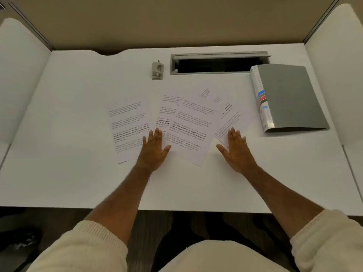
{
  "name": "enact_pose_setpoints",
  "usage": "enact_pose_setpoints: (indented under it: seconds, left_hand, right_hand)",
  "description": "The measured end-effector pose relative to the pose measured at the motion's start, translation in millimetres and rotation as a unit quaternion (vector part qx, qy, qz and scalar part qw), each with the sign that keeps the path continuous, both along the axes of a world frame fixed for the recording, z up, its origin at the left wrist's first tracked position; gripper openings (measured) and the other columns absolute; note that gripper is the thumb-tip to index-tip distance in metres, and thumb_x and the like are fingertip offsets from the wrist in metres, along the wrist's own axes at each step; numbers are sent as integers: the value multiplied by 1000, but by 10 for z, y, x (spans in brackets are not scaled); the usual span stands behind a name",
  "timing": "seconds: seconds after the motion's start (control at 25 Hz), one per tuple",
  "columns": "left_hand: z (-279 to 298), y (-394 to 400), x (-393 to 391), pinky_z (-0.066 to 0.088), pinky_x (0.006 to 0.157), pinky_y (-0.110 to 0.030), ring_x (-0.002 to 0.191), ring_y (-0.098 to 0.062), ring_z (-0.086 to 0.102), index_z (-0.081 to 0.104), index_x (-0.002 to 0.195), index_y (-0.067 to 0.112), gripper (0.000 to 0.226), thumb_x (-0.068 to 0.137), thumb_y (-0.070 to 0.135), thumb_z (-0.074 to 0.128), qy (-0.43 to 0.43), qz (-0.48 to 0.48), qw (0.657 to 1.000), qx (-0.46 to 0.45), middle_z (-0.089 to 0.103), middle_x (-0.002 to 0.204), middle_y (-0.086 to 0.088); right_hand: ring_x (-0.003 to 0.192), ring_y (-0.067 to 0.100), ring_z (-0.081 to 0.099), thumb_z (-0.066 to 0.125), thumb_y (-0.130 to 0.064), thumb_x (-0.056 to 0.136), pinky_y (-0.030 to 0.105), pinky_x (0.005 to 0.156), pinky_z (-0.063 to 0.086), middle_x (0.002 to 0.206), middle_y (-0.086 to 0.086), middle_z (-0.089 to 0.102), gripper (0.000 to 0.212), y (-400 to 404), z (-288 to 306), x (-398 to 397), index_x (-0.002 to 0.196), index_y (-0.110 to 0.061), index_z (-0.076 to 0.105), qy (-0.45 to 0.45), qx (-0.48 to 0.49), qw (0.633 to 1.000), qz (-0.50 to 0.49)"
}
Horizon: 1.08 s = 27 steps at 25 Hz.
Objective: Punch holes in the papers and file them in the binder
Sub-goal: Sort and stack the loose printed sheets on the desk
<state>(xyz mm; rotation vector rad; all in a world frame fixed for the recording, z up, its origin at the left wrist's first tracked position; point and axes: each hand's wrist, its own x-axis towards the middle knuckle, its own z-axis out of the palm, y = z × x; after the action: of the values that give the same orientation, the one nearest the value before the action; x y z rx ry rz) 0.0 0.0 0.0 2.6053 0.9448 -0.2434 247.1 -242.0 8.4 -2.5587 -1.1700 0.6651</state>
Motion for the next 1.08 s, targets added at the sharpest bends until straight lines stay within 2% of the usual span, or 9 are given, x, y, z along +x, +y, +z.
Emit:
enact_pose_setpoints:
  seconds: [0.12,0.24,0.36,0.48,0.64,0.8,0.92,1.08]
  left_hand:
    - [-36,-84,-25,-3,127,-48,158,-28,-5,0,162,6,95,91,69,5,6,18,1000,-21,-3,171,-8]
    - [-48,-123,-25,-4,128,-46,158,-28,-6,-1,162,8,85,100,63,18,1,25,999,-32,-5,171,-7]
    - [29,-76,-14,-5,127,-41,158,-26,-8,1,163,10,75,107,50,31,-32,41,998,-40,-5,171,-6]
    - [109,56,-58,-4,128,-40,158,-25,-6,6,163,12,73,107,48,35,-67,83,993,-49,-2,172,-4]
    - [248,346,-180,14,127,-44,158,-25,7,21,161,13,68,105,41,47,-135,179,973,-56,12,171,-3]
    - [357,659,-342,41,111,-50,138,-34,42,42,147,7,62,96,32,66,-184,306,934,-7,47,150,-13]
    - [322,910,-484,43,104,-54,130,-38,46,45,143,4,73,90,47,71,-123,399,909,-3,49,142,-18]
    - [220,1108,-612,45,99,-56,125,-39,50,45,134,1,94,76,68,74,-41,495,867,-29,50,134,-20]
  right_hand:
    - [157,24,-5,20,-69,92,40,126,-6,170,8,-3,95,-15,-19,-8,160,-7,-2,4,-18,1000,-4]
    - [157,24,-4,20,-68,92,41,127,-4,170,9,-2,94,2,-12,-28,161,-7,0,13,-16,1000,-12]
    - [157,23,-4,20,-69,92,38,126,-5,170,9,-1,94,81,-2,-52,161,-7,1,16,1,1000,-8]
    - [157,21,-4,14,-75,92,34,125,-8,170,7,-1,97,228,18,-145,161,-8,1,25,17,1000,3]
    - [157,20,-5,12,-76,89,34,125,-8,170,8,-1,99,426,34,-221,161,-8,1,17,23,999,15]
    - [156,19,-6,13,-75,90,35,126,-6,170,6,-3,97,578,42,-271,161,-10,-1,13,28,999,16]
    - [156,17,-8,10,-78,90,34,125,-7,170,4,-4,98,670,6,-322,160,-11,-3,11,33,999,14]
    - [156,16,-8,17,-75,91,34,125,-7,170,4,-3,96,726,-24,-425,161,-12,-3,16,25,1000,2]
